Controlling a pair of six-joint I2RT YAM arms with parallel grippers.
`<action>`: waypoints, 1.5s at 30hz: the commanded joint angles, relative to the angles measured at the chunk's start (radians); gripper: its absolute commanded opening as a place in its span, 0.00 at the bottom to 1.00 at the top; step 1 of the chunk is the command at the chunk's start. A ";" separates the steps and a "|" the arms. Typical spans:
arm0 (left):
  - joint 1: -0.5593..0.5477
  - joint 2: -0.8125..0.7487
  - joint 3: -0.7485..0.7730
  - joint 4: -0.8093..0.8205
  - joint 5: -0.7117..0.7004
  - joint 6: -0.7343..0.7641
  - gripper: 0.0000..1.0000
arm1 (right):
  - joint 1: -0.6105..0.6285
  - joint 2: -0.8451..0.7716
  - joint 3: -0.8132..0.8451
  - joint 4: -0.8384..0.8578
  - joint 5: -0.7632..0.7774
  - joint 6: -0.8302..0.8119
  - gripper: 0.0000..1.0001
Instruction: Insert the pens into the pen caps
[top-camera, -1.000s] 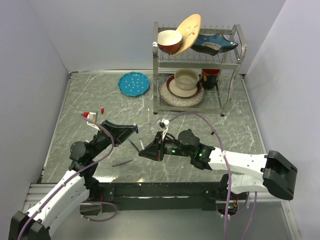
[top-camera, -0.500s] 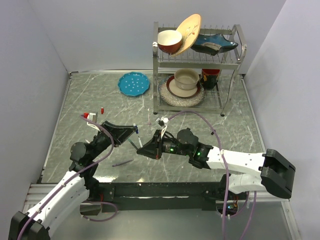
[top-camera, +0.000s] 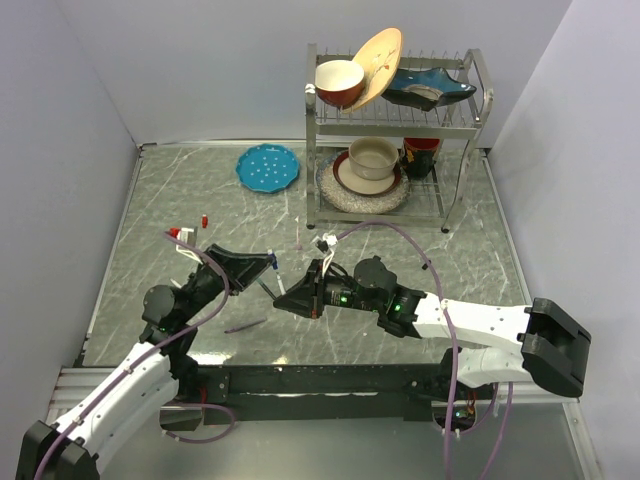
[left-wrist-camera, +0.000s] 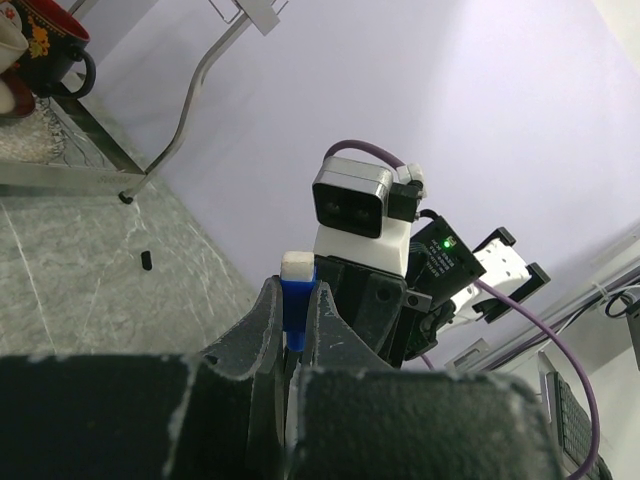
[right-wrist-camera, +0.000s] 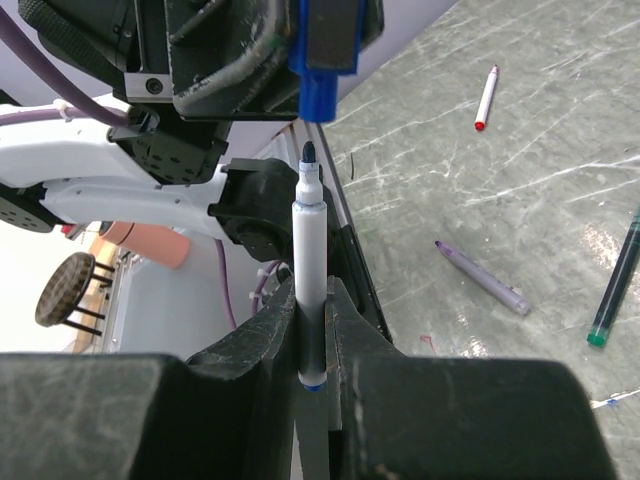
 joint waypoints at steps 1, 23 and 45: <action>-0.009 0.006 -0.004 0.065 -0.004 -0.015 0.01 | 0.010 -0.006 0.048 0.053 0.013 0.003 0.00; -0.067 -0.069 -0.079 -0.014 0.000 0.031 0.01 | 0.005 -0.039 0.071 -0.019 0.118 0.000 0.00; -0.070 -0.101 0.107 -0.263 -0.052 0.146 0.67 | 0.047 -0.052 0.030 -0.094 0.070 -0.003 0.00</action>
